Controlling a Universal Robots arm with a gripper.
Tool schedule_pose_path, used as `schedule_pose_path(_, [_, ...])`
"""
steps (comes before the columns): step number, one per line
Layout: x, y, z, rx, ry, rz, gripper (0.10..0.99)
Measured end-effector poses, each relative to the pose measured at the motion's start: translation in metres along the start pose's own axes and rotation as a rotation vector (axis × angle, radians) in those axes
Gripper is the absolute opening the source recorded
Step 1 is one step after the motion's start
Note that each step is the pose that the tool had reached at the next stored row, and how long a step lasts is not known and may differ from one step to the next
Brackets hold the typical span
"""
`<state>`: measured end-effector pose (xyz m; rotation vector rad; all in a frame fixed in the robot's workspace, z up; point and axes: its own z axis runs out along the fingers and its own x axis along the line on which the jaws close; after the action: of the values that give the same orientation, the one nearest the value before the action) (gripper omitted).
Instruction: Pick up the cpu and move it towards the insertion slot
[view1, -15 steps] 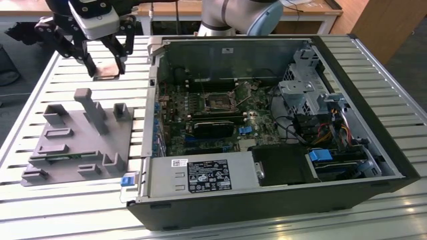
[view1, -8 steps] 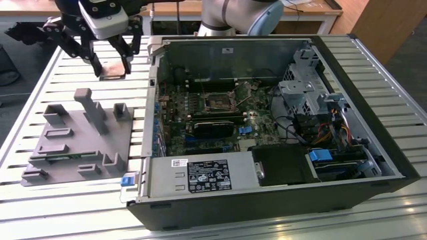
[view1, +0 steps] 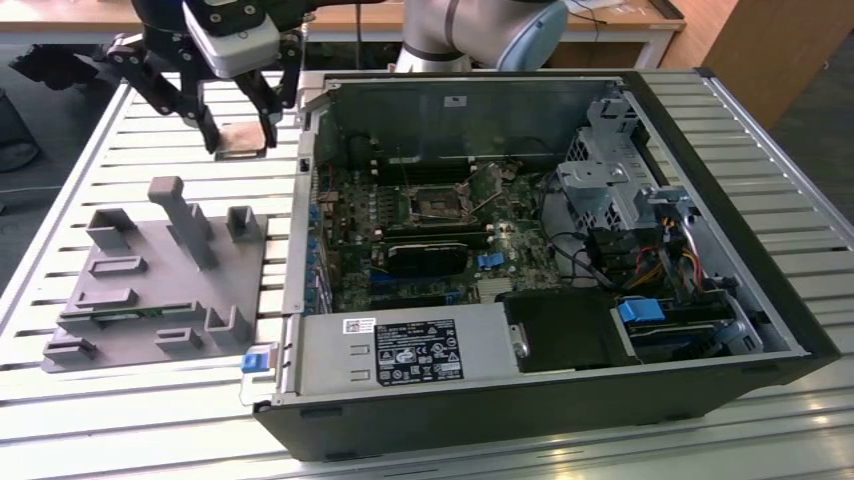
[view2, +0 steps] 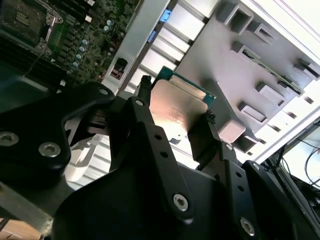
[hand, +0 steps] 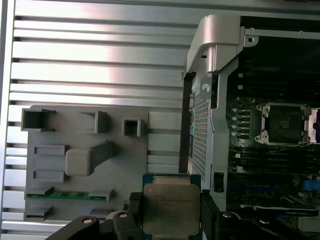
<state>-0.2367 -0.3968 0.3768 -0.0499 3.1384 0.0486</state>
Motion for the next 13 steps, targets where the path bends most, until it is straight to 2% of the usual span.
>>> schedule_pose_path(13, [-0.0188, -0.0006, 0.0000, 0.000, 0.0000, 0.000, 0.545])
